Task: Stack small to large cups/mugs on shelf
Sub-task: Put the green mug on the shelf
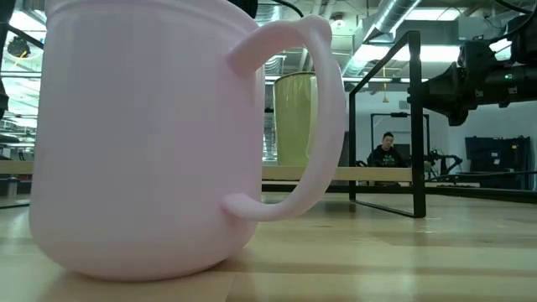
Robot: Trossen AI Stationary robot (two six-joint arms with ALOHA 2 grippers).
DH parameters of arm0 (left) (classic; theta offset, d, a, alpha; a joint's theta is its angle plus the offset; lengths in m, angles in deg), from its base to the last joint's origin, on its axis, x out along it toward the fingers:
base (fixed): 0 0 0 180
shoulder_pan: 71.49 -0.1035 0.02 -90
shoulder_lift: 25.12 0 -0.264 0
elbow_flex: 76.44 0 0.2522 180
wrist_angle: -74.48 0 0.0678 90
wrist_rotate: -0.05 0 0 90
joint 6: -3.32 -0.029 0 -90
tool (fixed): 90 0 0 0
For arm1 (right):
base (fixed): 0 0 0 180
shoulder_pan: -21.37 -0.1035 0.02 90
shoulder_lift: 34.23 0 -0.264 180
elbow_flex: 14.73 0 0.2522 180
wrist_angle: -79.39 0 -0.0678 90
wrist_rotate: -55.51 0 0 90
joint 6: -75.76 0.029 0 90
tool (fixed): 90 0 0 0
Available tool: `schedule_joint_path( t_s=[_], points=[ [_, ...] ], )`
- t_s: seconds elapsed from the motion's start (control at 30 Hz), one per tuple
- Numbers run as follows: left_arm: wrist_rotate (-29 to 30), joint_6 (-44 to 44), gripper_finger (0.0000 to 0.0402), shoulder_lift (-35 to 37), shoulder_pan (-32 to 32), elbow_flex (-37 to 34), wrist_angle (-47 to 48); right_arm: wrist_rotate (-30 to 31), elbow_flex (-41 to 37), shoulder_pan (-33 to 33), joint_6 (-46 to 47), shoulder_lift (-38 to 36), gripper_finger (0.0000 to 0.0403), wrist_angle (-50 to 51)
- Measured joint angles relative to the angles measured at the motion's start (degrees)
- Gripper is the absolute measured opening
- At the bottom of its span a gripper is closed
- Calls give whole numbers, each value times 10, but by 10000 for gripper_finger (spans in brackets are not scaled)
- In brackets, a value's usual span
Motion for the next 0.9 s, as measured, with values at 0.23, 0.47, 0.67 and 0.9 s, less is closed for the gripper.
schedule_joint_path(
  t_s=[0.23,0.47,0.67,0.9],
  points=[
    [0,23,0,0,31,0,-11,0,0,0,0,0,178,0],
    [1,39,0,0,43,0,-23,0,0,0,0,0,178,0],
    [-2,39,0,0,50,0,-29,0,0,0,0,0,178,0],
    [1,36,0,-13,52,0,-35,0,0,0,0,0,178,0]
  ],
)
